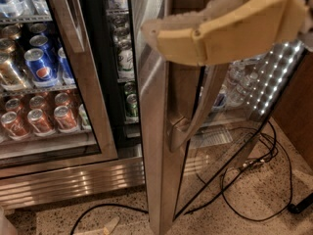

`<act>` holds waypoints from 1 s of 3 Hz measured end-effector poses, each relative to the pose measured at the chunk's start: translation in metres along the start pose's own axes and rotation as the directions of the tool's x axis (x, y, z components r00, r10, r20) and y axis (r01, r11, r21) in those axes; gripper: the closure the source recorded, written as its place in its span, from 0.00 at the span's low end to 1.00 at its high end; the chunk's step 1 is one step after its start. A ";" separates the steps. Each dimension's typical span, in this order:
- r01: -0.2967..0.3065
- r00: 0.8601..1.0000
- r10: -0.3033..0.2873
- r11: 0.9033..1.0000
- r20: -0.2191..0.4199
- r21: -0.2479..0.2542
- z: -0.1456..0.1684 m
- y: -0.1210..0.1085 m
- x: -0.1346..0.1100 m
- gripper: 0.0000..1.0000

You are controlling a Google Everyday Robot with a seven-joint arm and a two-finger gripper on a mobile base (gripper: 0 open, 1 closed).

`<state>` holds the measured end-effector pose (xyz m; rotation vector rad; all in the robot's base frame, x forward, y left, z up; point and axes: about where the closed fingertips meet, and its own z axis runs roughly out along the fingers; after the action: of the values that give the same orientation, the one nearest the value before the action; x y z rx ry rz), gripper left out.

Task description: Open right fridge door

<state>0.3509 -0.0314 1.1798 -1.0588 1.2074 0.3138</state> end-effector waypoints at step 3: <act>0.000 1.000 0.000 1.000 0.000 0.000 0.000 0.000 0.000 0.55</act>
Offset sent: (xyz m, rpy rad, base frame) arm 0.0000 0.0000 0.0000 0.0000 0.0000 0.0000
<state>0.3509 -0.0314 1.1798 -1.0588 1.2074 0.3138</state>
